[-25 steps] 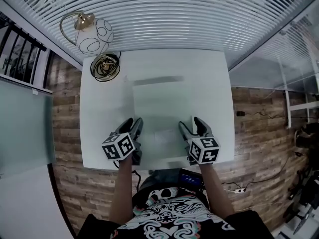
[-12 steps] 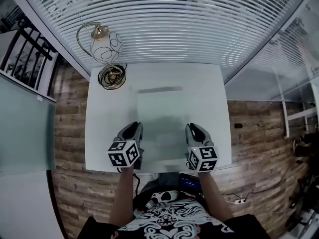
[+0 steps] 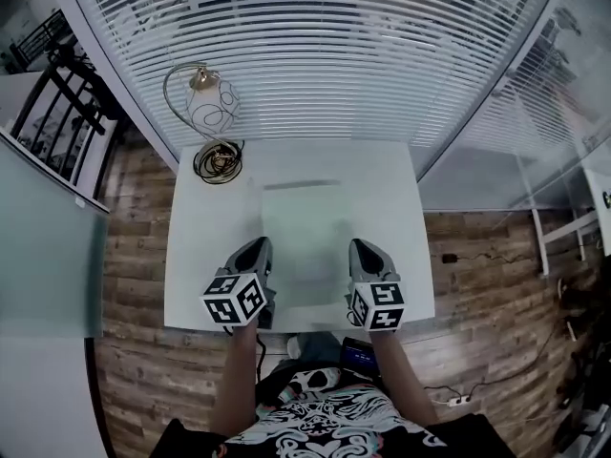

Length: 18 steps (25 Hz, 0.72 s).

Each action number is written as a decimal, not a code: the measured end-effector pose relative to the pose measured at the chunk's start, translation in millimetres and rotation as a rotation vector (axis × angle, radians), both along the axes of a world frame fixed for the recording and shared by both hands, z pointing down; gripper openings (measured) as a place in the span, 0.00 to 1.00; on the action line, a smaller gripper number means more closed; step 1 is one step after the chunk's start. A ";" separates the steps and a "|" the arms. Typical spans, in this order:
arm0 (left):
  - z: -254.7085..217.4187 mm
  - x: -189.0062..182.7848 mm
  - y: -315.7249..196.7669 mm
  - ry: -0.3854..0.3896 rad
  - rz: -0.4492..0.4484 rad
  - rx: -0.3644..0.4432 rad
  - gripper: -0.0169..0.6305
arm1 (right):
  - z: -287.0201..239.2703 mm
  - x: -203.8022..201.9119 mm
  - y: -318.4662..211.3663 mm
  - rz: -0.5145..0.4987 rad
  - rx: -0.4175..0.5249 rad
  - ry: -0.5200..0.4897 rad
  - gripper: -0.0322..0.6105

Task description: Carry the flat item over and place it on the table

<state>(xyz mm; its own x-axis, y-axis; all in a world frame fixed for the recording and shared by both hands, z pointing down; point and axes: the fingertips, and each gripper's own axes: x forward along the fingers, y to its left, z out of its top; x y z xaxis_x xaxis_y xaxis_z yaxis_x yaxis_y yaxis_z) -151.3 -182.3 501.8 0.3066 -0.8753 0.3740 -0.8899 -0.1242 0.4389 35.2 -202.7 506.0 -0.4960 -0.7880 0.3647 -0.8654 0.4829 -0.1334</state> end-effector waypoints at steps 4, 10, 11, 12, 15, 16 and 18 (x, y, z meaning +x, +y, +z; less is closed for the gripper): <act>-24.3 3.0 9.1 -0.012 -0.010 0.078 0.05 | -18.6 4.8 11.3 0.024 0.034 -0.036 0.06; -48.0 7.5 29.5 -0.007 0.006 0.143 0.05 | -39.6 14.9 28.2 0.049 0.082 -0.062 0.06; -50.5 8.8 32.8 0.007 0.013 0.147 0.04 | -41.9 16.1 31.0 0.052 0.088 -0.064 0.06; -52.3 9.4 36.0 0.018 0.017 0.151 0.04 | -43.4 17.2 33.9 0.054 0.091 -0.065 0.06; -54.5 7.4 45.6 0.022 0.012 0.156 0.04 | -43.8 19.7 42.2 0.062 0.092 -0.056 0.06; -54.4 6.0 48.7 0.014 0.008 0.156 0.04 | -43.2 21.0 44.7 0.067 0.091 -0.048 0.06; -53.7 2.6 54.2 -0.003 -0.002 0.156 0.04 | -42.1 23.8 49.0 0.078 0.092 -0.033 0.06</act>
<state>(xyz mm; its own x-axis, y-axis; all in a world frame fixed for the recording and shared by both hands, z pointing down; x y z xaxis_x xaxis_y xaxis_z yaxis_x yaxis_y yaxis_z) -148.7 -128.1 448.2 0.3041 -0.9234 0.2343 -0.8916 -0.1892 0.4114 59.0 -153.7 463.8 -0.4424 -0.8540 0.2736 -0.8967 0.4259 -0.1205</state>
